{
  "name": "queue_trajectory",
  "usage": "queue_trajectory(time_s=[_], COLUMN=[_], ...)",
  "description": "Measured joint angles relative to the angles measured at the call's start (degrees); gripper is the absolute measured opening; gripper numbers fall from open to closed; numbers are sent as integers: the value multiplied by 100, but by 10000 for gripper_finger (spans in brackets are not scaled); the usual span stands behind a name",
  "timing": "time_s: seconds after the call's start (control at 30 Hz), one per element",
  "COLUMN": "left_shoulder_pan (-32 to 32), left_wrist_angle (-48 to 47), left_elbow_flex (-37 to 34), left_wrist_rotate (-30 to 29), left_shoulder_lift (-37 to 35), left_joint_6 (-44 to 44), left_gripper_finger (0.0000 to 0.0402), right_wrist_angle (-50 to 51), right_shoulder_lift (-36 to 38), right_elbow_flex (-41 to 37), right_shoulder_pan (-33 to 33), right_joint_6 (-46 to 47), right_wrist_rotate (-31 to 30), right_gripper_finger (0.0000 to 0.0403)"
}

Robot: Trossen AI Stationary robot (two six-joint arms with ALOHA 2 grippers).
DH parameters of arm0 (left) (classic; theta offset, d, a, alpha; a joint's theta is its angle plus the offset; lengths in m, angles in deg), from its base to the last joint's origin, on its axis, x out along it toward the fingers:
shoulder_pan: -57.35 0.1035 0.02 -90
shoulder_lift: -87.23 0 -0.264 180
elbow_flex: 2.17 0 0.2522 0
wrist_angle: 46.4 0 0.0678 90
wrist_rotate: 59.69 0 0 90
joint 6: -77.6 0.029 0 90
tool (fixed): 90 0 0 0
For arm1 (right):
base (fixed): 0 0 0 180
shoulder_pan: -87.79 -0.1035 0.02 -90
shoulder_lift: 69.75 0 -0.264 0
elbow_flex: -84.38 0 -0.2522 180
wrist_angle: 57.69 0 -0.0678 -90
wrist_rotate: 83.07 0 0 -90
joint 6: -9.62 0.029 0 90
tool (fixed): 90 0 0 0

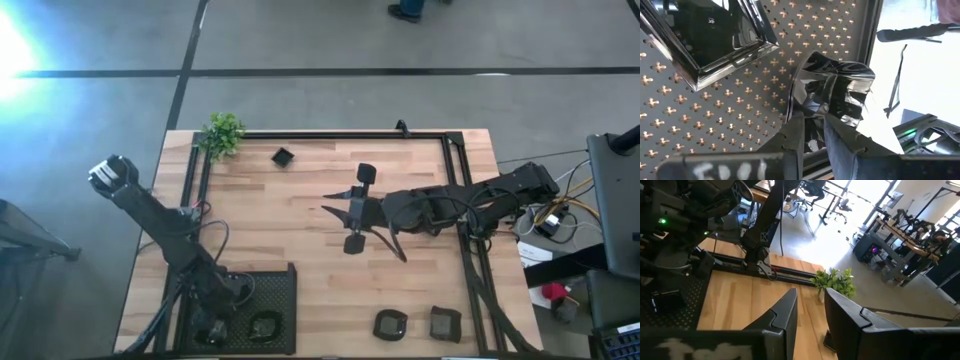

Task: Pick & Place Mini shaped plates
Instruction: Stack the leaf shaped plate on top of the leaf shaped plate on the shelf

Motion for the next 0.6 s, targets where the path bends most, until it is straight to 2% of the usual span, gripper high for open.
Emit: queue_trajectory(time_s=[0.2, 0.33, 0.47, 0.6], left_shoulder_pan=[1, 3, 14, 16], left_wrist_angle=[-4, -24, -35, -37], left_elbow_flex=[7, 11, 12, 13], left_wrist_rotate=[-11, -260, -1022, -1972], left_shoulder_lift=[-266, -516, -799, -1105], left_joint_6=[-11, -8, 189, 612], left_gripper_finger=[66, 66, 66, 66], right_wrist_angle=[56, 246, 389, 759], right_shoulder_lift=[0, 0, 32, 113], right_elbow_flex=[0, -2, -2, -2], right_shoulder_pan=[0, 0, 0, 2], right_joint_6=[-3, 88, 536, 998], right_wrist_rotate=[2, -2, -24, -39], right_gripper_finger=[89, 89, 82, 56])
